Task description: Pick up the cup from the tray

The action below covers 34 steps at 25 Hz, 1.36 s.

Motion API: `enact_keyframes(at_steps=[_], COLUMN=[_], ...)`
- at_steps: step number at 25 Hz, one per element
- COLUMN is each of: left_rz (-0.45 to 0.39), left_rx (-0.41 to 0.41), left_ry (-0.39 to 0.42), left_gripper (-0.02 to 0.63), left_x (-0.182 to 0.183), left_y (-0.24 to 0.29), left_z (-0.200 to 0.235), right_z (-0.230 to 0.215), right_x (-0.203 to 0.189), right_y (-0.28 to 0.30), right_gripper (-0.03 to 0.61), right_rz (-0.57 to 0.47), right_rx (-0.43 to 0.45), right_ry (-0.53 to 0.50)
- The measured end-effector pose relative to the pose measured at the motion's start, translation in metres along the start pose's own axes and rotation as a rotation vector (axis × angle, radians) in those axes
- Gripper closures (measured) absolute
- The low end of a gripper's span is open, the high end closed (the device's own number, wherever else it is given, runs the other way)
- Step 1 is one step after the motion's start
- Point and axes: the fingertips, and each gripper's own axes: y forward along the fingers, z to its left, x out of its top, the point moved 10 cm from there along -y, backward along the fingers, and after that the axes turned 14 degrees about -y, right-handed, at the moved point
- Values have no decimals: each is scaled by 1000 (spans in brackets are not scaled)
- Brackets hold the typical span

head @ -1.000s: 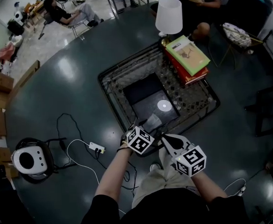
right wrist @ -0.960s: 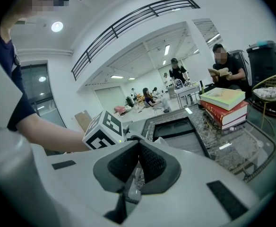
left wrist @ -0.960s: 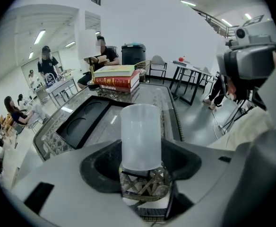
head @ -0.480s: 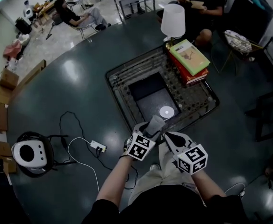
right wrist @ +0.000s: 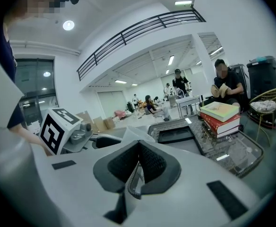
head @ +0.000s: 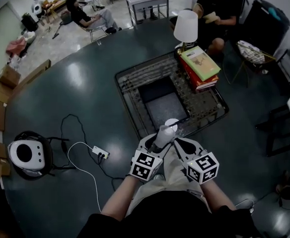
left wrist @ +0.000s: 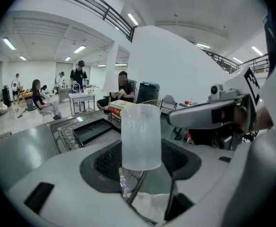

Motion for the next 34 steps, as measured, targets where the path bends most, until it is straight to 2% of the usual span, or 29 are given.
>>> enact_keyframes(at_steps=[12, 20, 34], left_rz=[-99, -157, -185], left_rx=[-27, -29, -30], left_ry=[-91, -90, -101], left_gripper=[353, 353, 353], left_x=[-22, -21, -24], left_y=[-41, -56, -72], left_z=[-20, -27, -25], right_z=[28, 42, 60], right_x=[-3, -4, -6], right_y=[-20, -25, -30], right_gripper=[566, 566, 566], right_rz=[4, -11, -15], right_rx=[3, -2, -7], right_ry=[-46, -55, -61])
